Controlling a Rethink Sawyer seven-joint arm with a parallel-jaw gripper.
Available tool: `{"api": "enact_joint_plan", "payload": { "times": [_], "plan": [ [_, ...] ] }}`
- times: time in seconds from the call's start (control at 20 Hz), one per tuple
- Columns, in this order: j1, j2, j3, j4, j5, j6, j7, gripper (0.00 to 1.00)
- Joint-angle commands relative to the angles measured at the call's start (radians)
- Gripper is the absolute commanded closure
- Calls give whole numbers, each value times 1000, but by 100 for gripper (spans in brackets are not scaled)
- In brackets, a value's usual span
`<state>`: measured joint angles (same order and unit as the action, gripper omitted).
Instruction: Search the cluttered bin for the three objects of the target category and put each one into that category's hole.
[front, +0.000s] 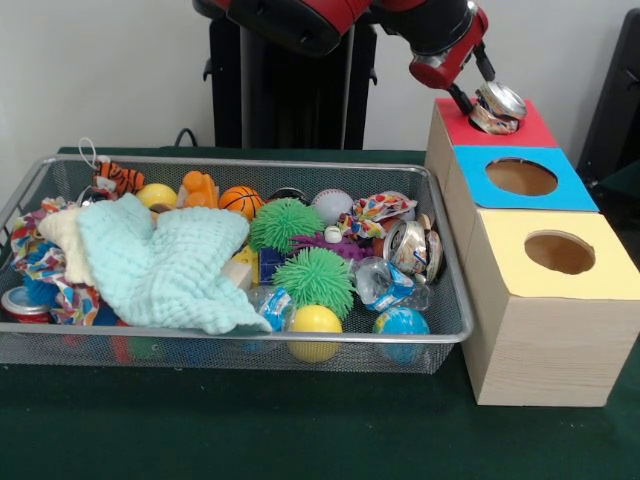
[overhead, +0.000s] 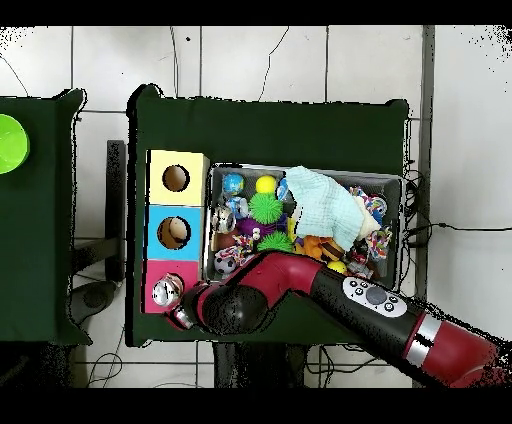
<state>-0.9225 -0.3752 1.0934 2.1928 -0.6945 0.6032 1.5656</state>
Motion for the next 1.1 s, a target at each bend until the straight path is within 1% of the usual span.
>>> {"api": "enact_joint_plan", "payload": {
  "times": [0.05, 0.25, 0.4, 0.5, 0.65, 0.9, 1.1],
  "plan": [
    [6, 26, -9, -138, -74, -138, -43, 0],
    [5, 30, -10, -139, -47, -141, -16, 0],
    [8, 48, -38, -138, 17, -204, 109, 0],
    [10, 59, -48, -144, 28, -235, 137, 0],
    [9, 83, -55, -156, 24, -262, 128, 0],
    [7, 145, -94, -186, 34, -333, 143, 0],
    [8, 186, -112, -217, 24, -361, 120, 0]
  ]
}}
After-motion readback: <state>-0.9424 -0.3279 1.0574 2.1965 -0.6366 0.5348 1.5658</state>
